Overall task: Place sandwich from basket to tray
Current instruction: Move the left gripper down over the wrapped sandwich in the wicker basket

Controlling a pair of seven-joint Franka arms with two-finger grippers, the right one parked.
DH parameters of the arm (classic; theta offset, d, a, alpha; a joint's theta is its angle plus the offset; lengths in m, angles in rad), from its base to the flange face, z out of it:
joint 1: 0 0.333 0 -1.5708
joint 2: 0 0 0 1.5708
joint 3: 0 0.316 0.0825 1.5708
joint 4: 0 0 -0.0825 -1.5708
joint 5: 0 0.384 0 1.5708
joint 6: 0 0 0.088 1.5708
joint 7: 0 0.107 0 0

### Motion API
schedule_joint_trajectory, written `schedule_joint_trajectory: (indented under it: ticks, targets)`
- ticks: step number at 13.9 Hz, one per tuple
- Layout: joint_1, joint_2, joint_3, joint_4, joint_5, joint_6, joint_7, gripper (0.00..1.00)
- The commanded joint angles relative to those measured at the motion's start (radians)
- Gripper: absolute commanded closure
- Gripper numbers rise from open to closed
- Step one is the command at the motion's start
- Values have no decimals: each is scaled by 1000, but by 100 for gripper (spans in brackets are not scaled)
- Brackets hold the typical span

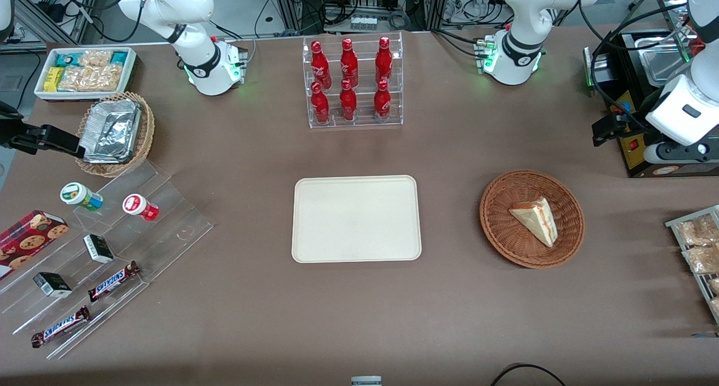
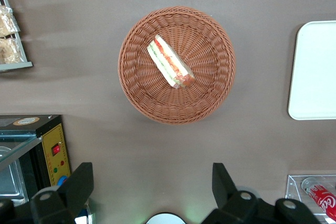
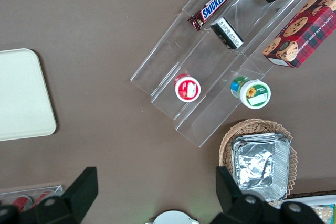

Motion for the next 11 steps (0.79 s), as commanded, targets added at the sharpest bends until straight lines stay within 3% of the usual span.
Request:
schedule_joint_trajectory:
  ticks: [1, 6, 11]
  targets:
    - [15, 9, -14, 28, 2, -35, 8, 0]
    - [18, 61, -33, -5, 34, 25, -25, 0]
    - [18, 63, -33, -224, 28, 301, -277, 0]
